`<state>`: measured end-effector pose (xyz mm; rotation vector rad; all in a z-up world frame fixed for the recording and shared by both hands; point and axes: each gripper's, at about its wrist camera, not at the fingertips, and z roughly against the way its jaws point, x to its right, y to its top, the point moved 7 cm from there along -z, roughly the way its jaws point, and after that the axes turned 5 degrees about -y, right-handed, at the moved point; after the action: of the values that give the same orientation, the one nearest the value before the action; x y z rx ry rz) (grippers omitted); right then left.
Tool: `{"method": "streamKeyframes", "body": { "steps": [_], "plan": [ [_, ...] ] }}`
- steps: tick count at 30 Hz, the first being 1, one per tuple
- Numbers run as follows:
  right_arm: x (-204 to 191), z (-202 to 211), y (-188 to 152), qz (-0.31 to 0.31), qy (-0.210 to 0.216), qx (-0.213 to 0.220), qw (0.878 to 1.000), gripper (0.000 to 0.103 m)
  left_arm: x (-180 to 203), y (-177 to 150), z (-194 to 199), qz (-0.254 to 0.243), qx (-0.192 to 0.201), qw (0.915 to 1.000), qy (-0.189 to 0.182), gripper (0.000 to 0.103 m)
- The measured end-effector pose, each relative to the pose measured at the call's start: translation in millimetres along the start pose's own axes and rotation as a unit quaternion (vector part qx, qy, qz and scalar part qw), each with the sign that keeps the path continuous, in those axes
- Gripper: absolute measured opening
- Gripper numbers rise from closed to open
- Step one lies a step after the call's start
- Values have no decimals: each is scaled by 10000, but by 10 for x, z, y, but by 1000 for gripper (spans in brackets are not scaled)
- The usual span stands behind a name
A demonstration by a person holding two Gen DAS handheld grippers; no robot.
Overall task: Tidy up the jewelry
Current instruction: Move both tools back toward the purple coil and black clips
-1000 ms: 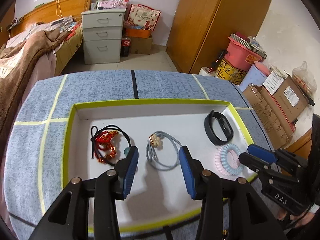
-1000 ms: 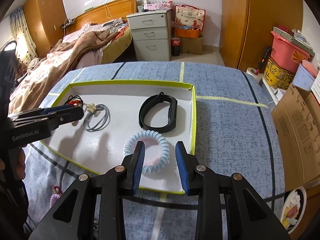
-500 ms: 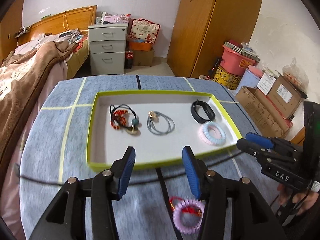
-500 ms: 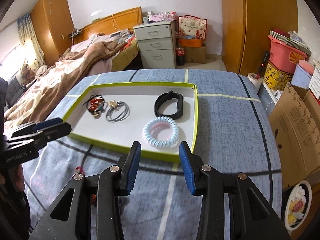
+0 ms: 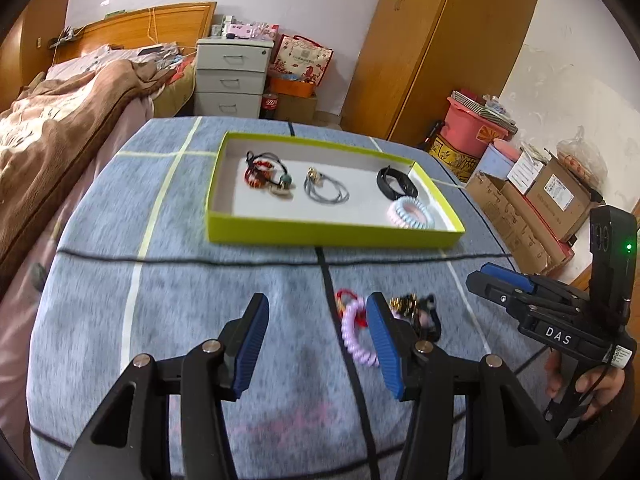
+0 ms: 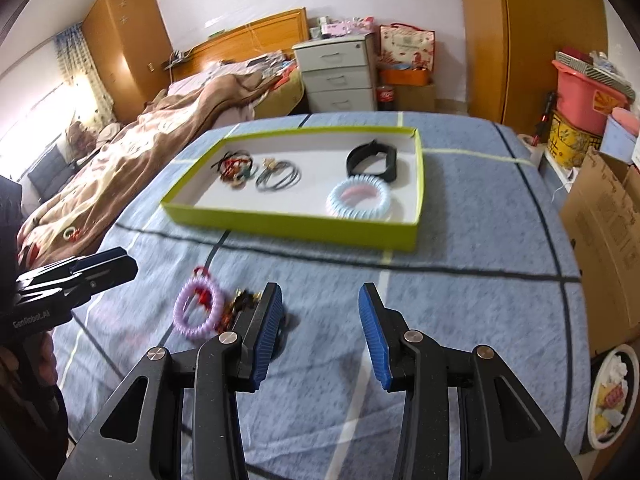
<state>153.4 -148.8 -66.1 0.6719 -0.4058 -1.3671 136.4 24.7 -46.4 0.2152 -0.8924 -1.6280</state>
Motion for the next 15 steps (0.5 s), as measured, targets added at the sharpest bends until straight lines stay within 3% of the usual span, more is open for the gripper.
{"method": "streamKeyframes", "body": {
  "steps": [15],
  "plan": [
    [-196,-176,-166,210,328,-277,9989,42,-38,-311,73,169,-74,9998,-111,54]
  ]
}}
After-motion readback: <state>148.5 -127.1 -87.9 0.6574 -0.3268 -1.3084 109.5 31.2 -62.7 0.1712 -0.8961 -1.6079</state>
